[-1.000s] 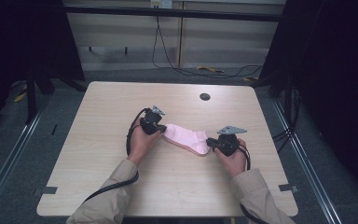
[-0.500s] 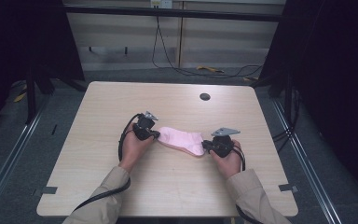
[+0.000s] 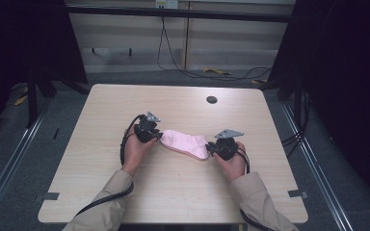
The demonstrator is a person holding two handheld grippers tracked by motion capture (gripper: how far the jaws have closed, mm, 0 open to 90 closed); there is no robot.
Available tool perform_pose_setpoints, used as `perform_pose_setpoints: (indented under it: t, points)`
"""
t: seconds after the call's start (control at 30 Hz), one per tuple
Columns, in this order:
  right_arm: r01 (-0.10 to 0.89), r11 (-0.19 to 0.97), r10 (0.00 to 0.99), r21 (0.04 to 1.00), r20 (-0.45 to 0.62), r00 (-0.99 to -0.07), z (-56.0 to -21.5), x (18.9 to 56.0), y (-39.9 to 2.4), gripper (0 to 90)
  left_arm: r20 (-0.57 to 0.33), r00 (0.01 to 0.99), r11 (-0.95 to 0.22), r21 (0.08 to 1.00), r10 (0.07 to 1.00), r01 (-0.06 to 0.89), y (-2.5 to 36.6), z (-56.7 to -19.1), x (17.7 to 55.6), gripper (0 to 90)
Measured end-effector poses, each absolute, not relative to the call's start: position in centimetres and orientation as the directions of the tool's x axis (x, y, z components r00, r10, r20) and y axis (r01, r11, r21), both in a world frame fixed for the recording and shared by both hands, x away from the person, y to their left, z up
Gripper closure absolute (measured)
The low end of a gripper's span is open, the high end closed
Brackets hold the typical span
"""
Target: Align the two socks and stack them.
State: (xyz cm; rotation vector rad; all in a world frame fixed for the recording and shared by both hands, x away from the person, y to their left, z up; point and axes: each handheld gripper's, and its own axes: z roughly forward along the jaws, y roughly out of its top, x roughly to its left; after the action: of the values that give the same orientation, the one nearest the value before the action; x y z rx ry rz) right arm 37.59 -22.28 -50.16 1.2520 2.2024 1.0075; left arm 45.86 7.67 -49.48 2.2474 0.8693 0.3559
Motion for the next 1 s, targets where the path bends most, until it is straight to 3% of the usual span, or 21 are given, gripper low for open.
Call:
perform_pose_setpoints:
  t: [0.03, 0.33, 0.57, 1.0]
  points:
    - [0.556, 0.326, 0.868, 0.765, -0.008, -0.497, -50.3, 37.6, -22.4, 70.0, -0.003, 0.732, -0.524, 0.696, 0.681, 0.491, 7.7, -49.8, 45.9, 69.8]
    - [0.567, 0.319, 0.879, 0.760, -0.014, -0.476, -50.4, 37.9, -23.0, 64.7, -0.028, 0.731, -0.511, 0.698, 0.682, 0.502, 7.1, -50.0, 46.2, 70.6]
    - [0.575, 0.323, 0.863, 0.752, 0.015, -0.504, -50.4, 37.9, -22.7, 83.1, -0.052, 0.757, -0.543, 0.665, 0.651, 0.513, 6.5, -49.7, 46.0, 87.3]
    - [0.584, 0.307, 0.850, 0.752, 0.060, -0.524, -49.4, 36.8, -23.0, 85.5, -0.114, 0.768, -0.519, 0.673, 0.631, 0.527, 7.9, -47.9, 44.0, 89.3]
